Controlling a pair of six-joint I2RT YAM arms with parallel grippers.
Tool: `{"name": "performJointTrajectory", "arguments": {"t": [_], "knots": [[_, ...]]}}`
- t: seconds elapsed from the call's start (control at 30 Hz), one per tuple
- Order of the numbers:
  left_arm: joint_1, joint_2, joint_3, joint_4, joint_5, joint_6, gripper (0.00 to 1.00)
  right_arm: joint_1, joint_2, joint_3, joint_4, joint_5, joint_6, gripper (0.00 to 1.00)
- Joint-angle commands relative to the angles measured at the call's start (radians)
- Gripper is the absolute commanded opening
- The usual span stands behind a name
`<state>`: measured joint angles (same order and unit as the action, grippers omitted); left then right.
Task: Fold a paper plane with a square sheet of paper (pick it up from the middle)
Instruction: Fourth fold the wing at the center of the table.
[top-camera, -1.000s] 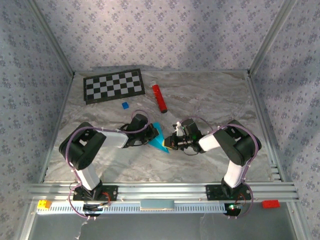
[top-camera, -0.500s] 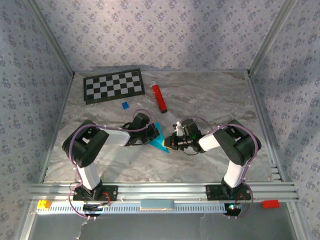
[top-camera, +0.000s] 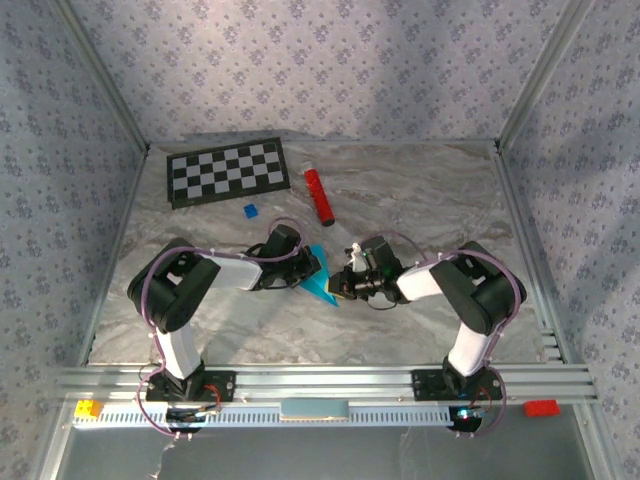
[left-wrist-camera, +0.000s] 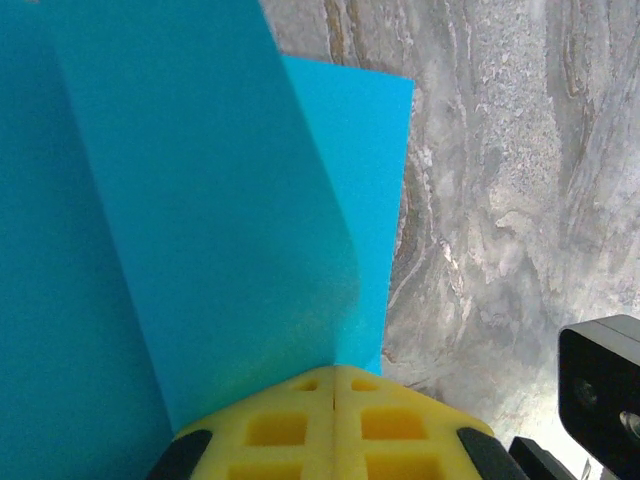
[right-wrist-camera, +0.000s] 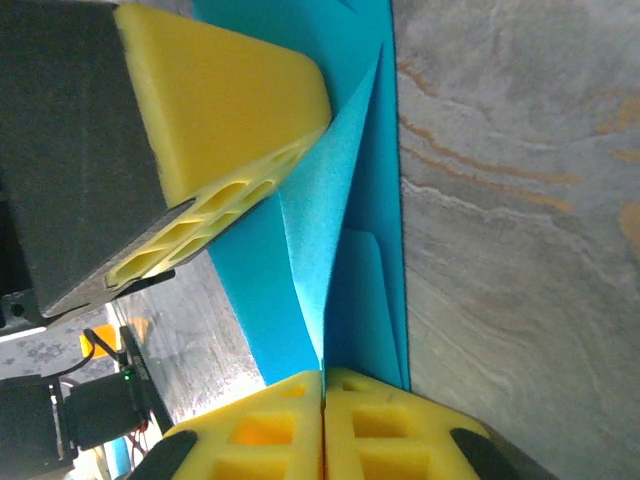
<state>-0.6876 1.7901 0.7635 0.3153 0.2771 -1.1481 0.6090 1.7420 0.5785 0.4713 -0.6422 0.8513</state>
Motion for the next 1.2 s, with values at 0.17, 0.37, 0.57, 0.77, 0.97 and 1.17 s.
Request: {"name": "performJointTrajectory", "arguments": {"t": [0.17,0.37,0.57,0.77,0.97,1.17], "knots": [[-0.006,0.046,-0.002,-0.079,0.005,0.021,0.0,0.016,-0.059,-0.002,-0.264,0.099,-0.096,0.16],[-0.006,0.049,-0.001,-0.075,0.007,0.021,0.0,0.033,-0.068,0.0,-0.303,0.113,-0.122,0.17],[-0.006,0.051,-0.004,-0.077,0.005,0.02,0.0,0.049,-0.064,0.0,-0.353,0.15,-0.15,0.15],[-0.007,0.052,-0.006,-0.081,0.004,0.021,0.0,0.045,-0.056,-0.015,-0.319,0.129,-0.137,0.05],[-0.007,0.054,-0.008,-0.085,0.0,0.025,0.0,0.034,-0.081,-0.033,-0.299,0.114,-0.118,0.08],[-0.007,0.057,-0.012,-0.082,-0.003,0.027,0.0,0.033,-0.128,-0.031,-0.364,0.139,-0.153,0.17]]}}
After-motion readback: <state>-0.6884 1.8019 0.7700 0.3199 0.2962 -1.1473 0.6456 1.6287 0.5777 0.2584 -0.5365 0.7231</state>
